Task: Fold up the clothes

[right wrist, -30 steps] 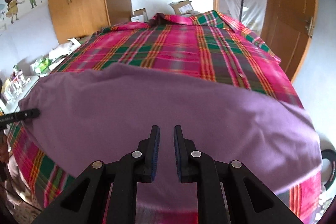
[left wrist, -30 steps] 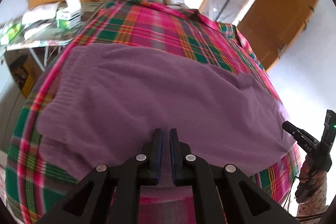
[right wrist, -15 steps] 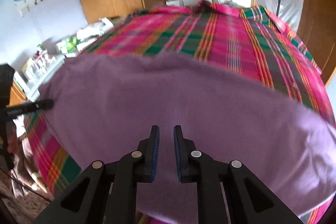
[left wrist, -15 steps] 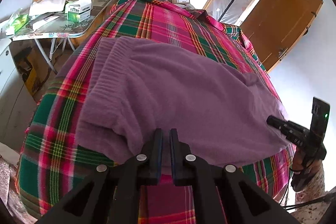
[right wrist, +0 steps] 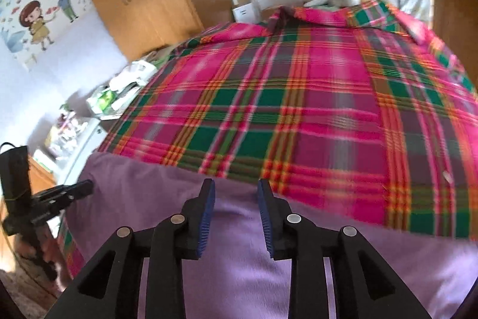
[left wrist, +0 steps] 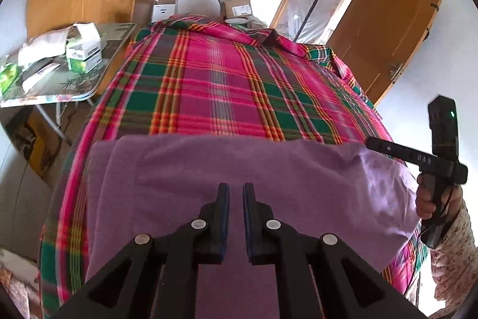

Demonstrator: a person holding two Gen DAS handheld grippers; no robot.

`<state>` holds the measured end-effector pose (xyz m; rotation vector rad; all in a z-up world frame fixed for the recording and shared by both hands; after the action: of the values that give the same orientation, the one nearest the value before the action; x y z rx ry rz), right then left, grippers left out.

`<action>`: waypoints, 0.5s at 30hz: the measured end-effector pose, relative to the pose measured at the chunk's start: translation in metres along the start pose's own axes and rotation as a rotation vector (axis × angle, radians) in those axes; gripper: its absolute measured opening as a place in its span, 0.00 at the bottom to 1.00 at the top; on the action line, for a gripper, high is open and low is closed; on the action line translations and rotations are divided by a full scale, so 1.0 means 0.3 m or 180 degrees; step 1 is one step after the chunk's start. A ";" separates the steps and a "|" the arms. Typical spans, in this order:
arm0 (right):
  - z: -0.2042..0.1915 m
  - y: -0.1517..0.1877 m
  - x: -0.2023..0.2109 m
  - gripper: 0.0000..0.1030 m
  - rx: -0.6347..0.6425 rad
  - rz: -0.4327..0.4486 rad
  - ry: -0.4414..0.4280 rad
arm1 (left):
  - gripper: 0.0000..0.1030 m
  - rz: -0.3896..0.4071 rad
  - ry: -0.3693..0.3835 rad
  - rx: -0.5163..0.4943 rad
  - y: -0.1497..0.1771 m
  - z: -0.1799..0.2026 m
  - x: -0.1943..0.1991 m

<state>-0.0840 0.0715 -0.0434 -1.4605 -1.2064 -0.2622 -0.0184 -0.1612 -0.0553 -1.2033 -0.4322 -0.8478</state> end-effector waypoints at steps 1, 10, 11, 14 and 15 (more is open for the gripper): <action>-0.006 0.004 -0.014 0.29 -0.0042 -0.0075 -0.0125 | 0.08 -0.0032 -0.0024 0.0009 0.000 -0.003 -0.016; -0.076 0.063 -0.078 0.30 -0.0094 -0.0584 -0.0854 | 0.08 -0.0219 -0.0047 0.0060 0.030 -0.015 -0.092; -0.085 0.069 -0.077 0.30 -0.0083 -0.0615 -0.0914 | 0.08 -0.0226 -0.0048 0.0061 0.031 -0.016 -0.095; -0.110 0.091 -0.075 0.30 -0.0011 -0.0702 -0.0984 | 0.08 -0.0233 -0.0047 0.0062 0.034 -0.015 -0.099; -0.118 0.099 -0.074 0.32 0.0013 -0.0731 -0.1007 | 0.08 -0.0235 -0.0044 0.0067 0.035 -0.015 -0.100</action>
<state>-0.0549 0.0362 -0.0667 -1.3943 -1.6336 -0.1875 -0.0299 -0.1542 -0.0843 -1.1801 -0.4982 -0.8965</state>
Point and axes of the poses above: each gripper's, at about its wrist camera, not at the fingertips, and x roughly against the way its jaws point, z to its right, y to its underside, the point moved 10 cm from there along -x, roughly the way its jaws point, and after that the axes turned 2 degrees about z, right-handed, at the moved point
